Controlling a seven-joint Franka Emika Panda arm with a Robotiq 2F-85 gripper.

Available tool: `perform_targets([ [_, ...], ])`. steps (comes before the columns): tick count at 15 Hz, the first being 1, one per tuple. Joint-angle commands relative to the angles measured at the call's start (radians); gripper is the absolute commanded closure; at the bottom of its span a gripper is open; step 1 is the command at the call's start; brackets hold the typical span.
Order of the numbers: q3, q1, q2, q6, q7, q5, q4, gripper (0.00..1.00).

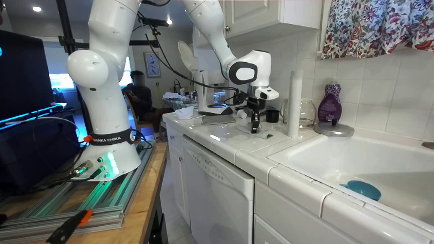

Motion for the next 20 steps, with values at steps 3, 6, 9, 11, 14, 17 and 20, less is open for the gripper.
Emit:
perform_targets([
  [3,0.029,0.040,-0.187,0.110,0.024,-0.029,-0.209,1.00],
  [6,0.012,0.059,-0.272,0.185,0.077,-0.059,-0.274,1.00],
  [9,-0.020,0.040,-0.311,0.217,0.137,-0.127,-0.276,1.00],
  [11,-0.044,0.021,-0.294,0.245,0.154,-0.196,-0.249,1.00],
  [14,-0.054,-0.005,-0.227,0.305,0.112,-0.210,-0.207,1.00],
  [17,-0.025,-0.031,-0.162,0.290,0.043,-0.116,-0.157,1.00],
  [20,-0.012,-0.043,-0.099,0.267,-0.003,-0.095,-0.107,0.74],
])
